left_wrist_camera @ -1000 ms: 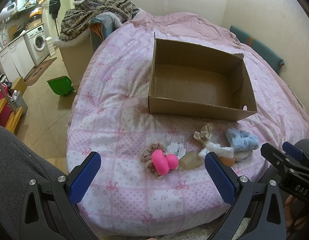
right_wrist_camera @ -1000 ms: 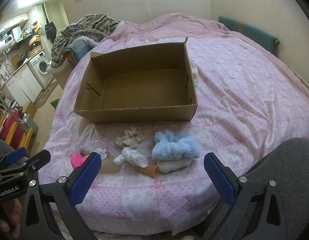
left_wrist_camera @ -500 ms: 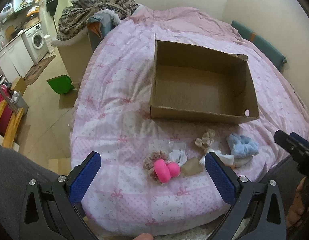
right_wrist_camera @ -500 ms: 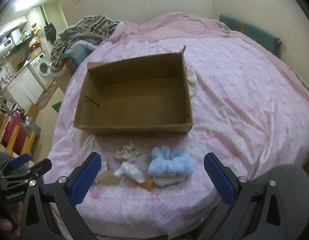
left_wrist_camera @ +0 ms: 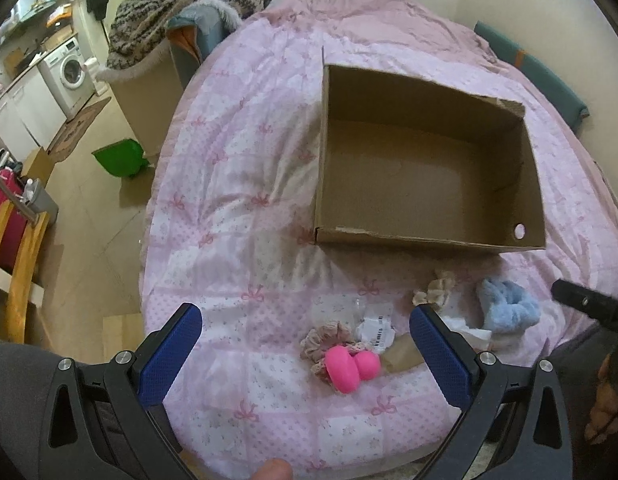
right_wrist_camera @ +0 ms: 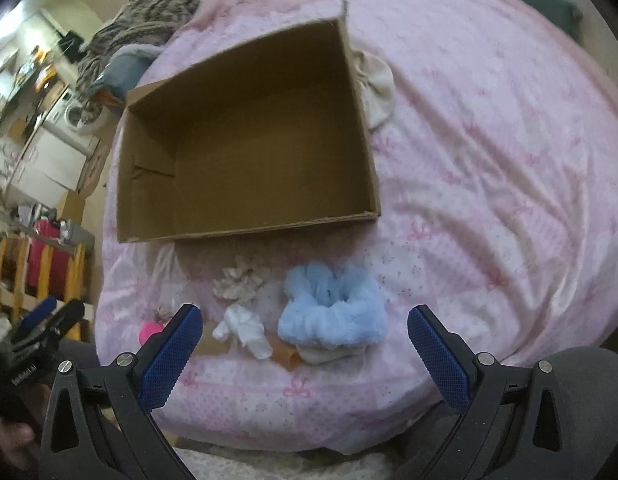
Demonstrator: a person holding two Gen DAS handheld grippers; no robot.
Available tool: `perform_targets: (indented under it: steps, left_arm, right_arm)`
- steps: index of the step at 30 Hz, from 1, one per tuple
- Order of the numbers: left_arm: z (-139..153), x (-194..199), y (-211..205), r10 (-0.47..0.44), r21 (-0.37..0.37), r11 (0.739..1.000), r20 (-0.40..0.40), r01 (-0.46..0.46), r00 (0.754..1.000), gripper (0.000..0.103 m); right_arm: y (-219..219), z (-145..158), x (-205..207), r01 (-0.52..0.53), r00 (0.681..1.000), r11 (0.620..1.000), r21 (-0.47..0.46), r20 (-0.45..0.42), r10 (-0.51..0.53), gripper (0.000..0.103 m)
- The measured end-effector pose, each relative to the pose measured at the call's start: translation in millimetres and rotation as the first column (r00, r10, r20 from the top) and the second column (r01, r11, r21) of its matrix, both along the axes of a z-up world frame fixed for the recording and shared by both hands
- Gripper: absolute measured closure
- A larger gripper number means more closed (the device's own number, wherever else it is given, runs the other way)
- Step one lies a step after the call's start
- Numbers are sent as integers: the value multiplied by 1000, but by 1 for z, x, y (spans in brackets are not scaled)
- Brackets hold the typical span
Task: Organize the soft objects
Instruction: 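Grasp the light-blue fluffy scrunchie with the right gripper and lift it, then grasp the pink rubber toy with the left gripper while the right holds the scrunchie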
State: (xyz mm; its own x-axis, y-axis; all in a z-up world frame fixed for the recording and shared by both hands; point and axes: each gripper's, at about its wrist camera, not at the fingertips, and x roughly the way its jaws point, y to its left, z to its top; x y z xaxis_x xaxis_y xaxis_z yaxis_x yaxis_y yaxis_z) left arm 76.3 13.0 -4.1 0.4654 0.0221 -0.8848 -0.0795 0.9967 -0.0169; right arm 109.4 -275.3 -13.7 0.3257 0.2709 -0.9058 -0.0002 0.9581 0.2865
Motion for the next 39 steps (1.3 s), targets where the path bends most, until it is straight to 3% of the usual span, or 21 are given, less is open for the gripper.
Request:
perform_targets:
  steps: [2,6,10,18,20,21,23,25,27,30,39]
  left_arm:
    - [-6,3,4,9,-20,1000,-17,-10,1000,0]
    - [-19,5,12,40,-45,998,-45,-42,998,0]
    - [-30,7,16,57,-48,997,-66,-60,996,0]
    - [-34,10,18,70,-52,996,-81,-75,994,0]
    - [-35,11,20,76,-54,995,-85,-81,993,0]
    - [-36,12,20,78,-55,995,-87,-83,993,0]
    - [-37,12,21,81,-57,995,-93,-87,992,0]
    - [-38,11,21,82,-57,995,-95,-87,992,0]
    - [-38,11,22,85,-55,994,-94,-90,992,0]
    - [-38,10,24,91,-60,994,-99,-97,991,0]
    - [-40,9,23,88,-56,994,-106,-94,991,0]
  right_arm:
    - [-8,-9,4,42,999,999,7,-17,-41,0]
    - [-14,-35,11,95,988,991,97,-131,-81,0]
    - [-1,-57,16,78,980,995,56,-188,-67,0]
    - [33,-80,21,-18,985,995,-102,-174,0,0]
    - [38,-90,18,-37,981,991,-126,-192,12,12]
    - [38,-93,18,-37,979,991,-130,-202,10,31]
    - [33,-95,16,-14,978,993,-120,-208,-11,41]
    - [28,-90,16,3,982,996,-91,-189,-21,60]
    - [22,-82,15,8,987,997,-80,-158,-21,69]
    - [18,-64,13,18,994,999,-43,-104,-23,75]
    - [4,-5,-1,-17,1000,999,48,7,16,76]
